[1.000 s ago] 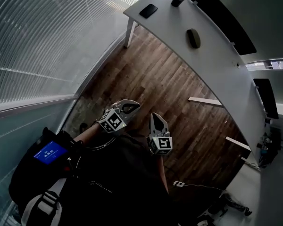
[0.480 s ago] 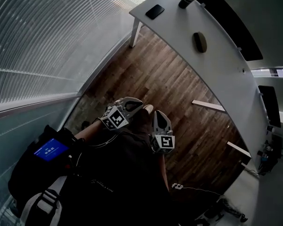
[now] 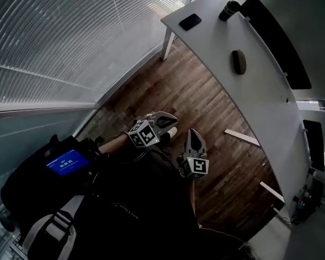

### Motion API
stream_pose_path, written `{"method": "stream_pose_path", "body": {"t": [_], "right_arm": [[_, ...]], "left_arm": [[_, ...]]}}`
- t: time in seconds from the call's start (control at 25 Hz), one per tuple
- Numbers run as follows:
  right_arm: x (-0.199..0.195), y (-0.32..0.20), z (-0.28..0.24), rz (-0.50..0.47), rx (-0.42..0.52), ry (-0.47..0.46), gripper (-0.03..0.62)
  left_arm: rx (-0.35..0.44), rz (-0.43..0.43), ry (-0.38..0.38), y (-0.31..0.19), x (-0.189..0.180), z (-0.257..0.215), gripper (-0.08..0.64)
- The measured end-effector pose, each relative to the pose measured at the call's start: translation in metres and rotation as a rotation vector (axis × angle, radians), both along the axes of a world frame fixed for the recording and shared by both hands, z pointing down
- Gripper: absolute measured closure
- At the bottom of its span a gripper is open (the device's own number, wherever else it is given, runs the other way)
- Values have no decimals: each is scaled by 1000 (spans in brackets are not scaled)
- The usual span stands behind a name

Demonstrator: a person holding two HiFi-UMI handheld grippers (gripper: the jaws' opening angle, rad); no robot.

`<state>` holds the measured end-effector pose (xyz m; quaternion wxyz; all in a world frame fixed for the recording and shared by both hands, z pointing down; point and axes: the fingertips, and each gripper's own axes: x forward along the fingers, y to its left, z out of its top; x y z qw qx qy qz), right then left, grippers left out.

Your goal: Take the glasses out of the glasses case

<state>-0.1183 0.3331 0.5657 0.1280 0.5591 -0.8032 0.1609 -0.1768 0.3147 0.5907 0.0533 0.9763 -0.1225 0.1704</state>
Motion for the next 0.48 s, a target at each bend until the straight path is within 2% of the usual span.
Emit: {"method": "stream_pose_path", "body": {"t": [0.48], "right_arm": [[89, -11, -8, 20, 27, -40, 584]], "left_arm": [[21, 31, -36, -9, 89, -7, 552]]}}
